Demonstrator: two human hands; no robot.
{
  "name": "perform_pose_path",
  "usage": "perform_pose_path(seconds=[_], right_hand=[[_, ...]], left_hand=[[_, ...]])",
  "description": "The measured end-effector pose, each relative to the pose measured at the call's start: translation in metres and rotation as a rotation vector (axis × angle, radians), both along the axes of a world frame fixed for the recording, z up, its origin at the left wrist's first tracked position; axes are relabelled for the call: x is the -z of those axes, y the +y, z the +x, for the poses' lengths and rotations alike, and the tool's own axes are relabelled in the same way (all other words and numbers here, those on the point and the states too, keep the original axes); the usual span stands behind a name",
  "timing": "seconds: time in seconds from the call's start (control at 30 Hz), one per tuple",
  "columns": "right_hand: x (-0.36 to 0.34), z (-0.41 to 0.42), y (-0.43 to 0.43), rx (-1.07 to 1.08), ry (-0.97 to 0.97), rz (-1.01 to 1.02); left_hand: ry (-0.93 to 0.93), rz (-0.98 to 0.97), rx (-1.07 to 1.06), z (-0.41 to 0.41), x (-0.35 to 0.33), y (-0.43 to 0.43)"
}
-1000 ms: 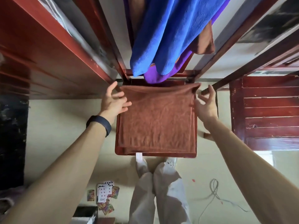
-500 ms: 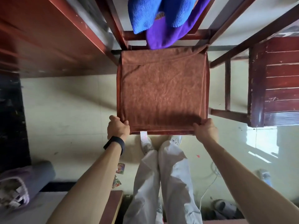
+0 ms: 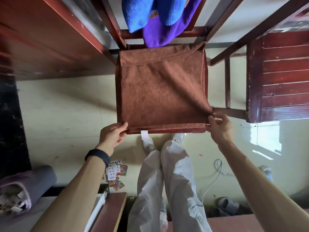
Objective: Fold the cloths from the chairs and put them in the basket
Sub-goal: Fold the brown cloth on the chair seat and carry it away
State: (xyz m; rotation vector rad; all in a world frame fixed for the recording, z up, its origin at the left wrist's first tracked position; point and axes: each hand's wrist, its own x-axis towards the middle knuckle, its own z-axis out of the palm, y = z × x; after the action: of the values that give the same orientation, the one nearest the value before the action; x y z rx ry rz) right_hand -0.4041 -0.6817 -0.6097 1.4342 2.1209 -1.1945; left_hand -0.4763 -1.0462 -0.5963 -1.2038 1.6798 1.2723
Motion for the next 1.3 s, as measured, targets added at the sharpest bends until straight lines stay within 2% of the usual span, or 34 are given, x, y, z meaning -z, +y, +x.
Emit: perform_pose_path(seconds=[0.27,0.43,0.63,0.73,0.9,0.97,1.07,1.17,1.23,1.3], right_hand=[[0.036,0.016,-0.012,-0.149,-0.047,0.198],[0.037,0.021,-0.022,-0.161,-0.033,0.258],[0.032,0.019,-0.025,-0.169,-0.191,0.200],[0.031,0.010,-0.027,-0.127,-0.249,0.178],[0.030,0.001,-0.025,0.019,-0.339,0.072],[0.031,0.001,-0.022,0.082,-0.330,0.012],[0.026,0.004,-0.019,0.152,-0.269,-0.052],[0.019,0.014,-0.019,0.192,-0.198,-0.100],[0.008,0.017,-0.019,0.332,-0.091,-0.223],[-0.009,0.015,-0.016,0.488,0.006,-0.336]], left_hand=[[0.053,-0.360,0.222,0.016,0.049,0.020],[0.019,-0.465,0.381,0.021,0.048,0.027],[-0.074,-0.503,0.518,0.024,0.042,0.042],[-0.089,-0.453,0.424,0.024,0.045,0.046],[-0.071,-0.286,0.126,0.030,0.043,0.044],[-0.074,-0.226,0.108,0.034,0.045,0.038],[-0.042,-0.210,0.090,0.034,0.044,0.031],[0.008,-0.176,-0.054,0.031,0.032,0.030],[0.019,-0.122,-0.240,0.027,0.022,0.027],[0.026,-0.039,-0.321,0.022,0.007,0.023]])
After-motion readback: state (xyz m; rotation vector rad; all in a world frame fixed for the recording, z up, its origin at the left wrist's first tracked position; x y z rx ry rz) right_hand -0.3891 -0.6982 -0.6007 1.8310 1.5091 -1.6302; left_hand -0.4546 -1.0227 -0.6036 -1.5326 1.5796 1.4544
